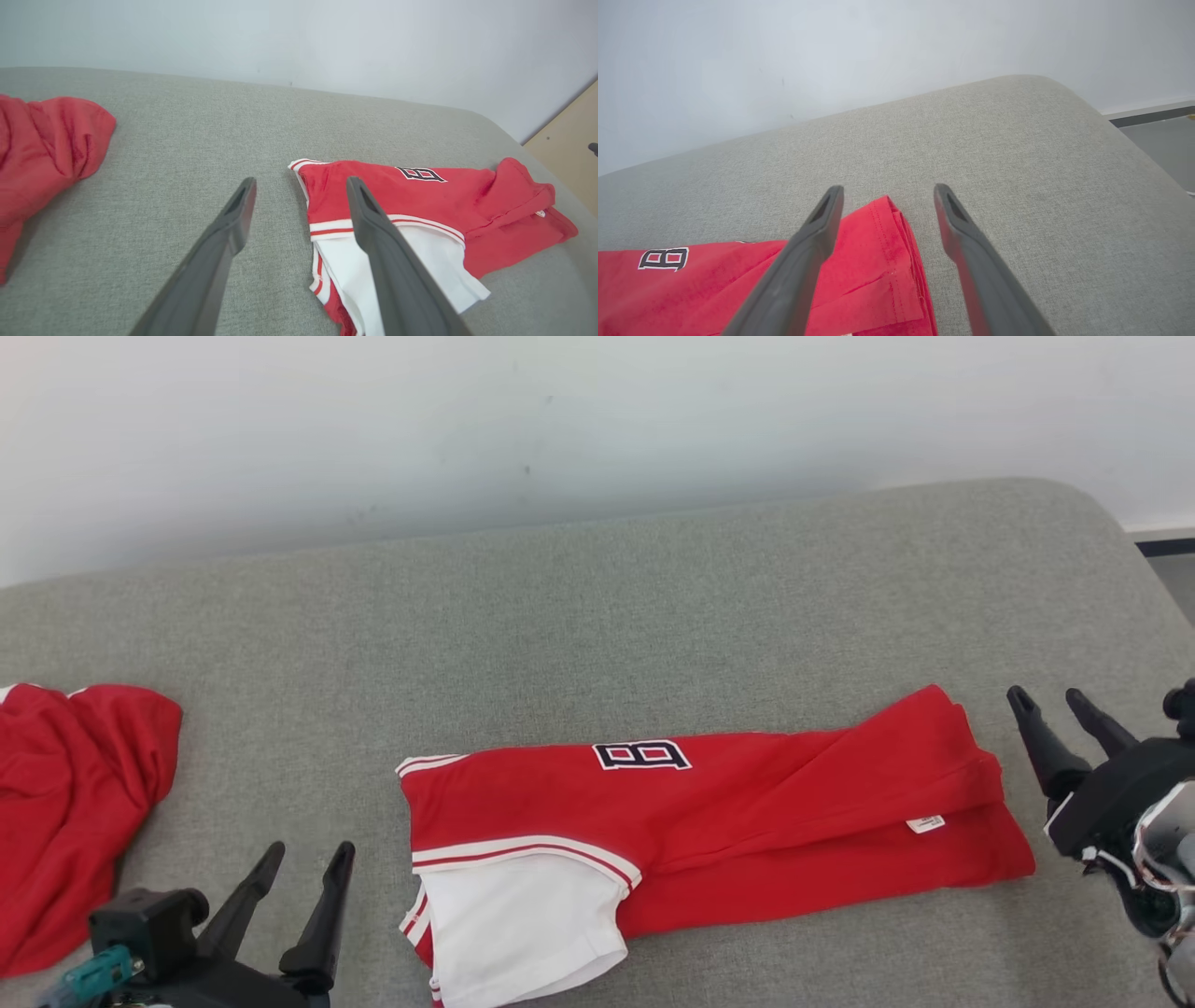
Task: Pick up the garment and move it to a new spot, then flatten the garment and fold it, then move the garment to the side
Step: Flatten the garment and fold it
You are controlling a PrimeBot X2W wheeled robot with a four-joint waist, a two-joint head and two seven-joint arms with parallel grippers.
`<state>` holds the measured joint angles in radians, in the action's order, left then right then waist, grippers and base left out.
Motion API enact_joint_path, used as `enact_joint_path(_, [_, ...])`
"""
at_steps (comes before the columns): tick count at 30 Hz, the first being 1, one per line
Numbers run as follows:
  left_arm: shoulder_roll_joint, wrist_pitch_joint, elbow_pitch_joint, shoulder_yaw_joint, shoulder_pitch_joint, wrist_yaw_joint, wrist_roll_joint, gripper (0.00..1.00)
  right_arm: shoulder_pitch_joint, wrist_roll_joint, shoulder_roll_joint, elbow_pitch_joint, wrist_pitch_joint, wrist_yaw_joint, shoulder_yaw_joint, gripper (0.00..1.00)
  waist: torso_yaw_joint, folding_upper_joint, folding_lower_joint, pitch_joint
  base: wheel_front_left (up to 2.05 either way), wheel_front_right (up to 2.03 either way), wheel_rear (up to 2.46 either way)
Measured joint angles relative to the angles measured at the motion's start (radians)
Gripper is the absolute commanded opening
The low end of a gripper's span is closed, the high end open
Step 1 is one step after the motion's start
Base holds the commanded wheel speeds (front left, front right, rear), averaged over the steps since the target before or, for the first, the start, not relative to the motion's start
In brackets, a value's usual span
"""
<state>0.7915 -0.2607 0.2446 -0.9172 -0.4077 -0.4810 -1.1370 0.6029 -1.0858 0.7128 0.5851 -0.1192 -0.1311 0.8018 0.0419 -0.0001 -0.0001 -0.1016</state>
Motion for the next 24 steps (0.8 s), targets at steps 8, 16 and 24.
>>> enact_joint_path(8, [-0.116, 0.000, -0.010, 0.166, 0.164, -0.027, 0.178, 1.00, -0.077, 0.077, -0.063, 0.014, -0.113, 0.000, 0.002, 1.00, 0.005, 0.0001, 0.0000, 0.047, 0.00, 0.00, 0.00])
enact_joint_path(16, [-0.223, 0.000, -0.034, 0.271, 0.310, -0.003, 0.300, 1.00, -0.164, 0.081, -0.097, 0.025, -0.134, 0.000, -0.021, 1.00, 0.009, 0.0001, -0.0001, 0.088, 0.00, 0.00, 0.00])
enact_joint_path(24, [-0.311, 0.000, -0.038, 0.371, 0.391, 0.039, 0.444, 1.00, -0.208, 0.059, -0.103, 0.071, -0.138, 0.000, -0.050, 1.00, -0.008, 0.0001, 0.0000, 0.102, 0.00, 0.00, 0.00])
